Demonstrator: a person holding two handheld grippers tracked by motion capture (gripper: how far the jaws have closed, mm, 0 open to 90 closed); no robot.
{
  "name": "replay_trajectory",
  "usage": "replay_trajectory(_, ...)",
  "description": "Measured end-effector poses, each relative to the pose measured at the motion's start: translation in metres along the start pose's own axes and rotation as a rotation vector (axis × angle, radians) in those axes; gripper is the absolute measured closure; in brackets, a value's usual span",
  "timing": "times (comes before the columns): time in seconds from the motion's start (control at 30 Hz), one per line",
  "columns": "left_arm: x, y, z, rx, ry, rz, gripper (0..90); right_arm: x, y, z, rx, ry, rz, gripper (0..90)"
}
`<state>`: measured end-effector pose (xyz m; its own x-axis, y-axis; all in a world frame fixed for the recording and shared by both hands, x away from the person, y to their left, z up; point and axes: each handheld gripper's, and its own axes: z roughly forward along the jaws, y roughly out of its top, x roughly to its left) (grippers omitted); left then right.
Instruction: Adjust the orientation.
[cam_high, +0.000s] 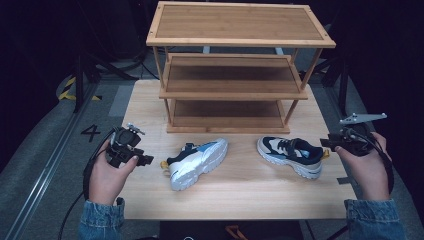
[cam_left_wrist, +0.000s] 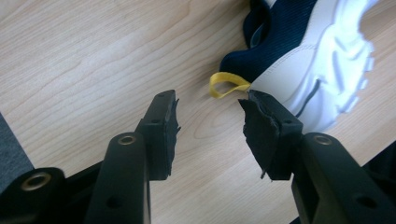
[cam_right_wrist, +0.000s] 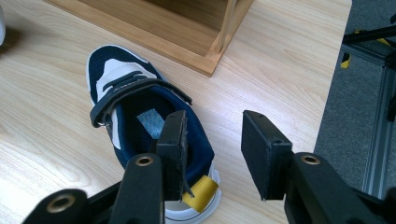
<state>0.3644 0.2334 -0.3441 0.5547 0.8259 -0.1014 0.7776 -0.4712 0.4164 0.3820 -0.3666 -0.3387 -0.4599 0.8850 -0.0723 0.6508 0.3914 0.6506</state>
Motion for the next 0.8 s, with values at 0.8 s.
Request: replay_trajectory(0.8,-0.064,0.027,0.014,0.017,-0.171,0.225,90.0,0.007,-0.002,0.000,-0.013,0.018,-0.001,60.1)
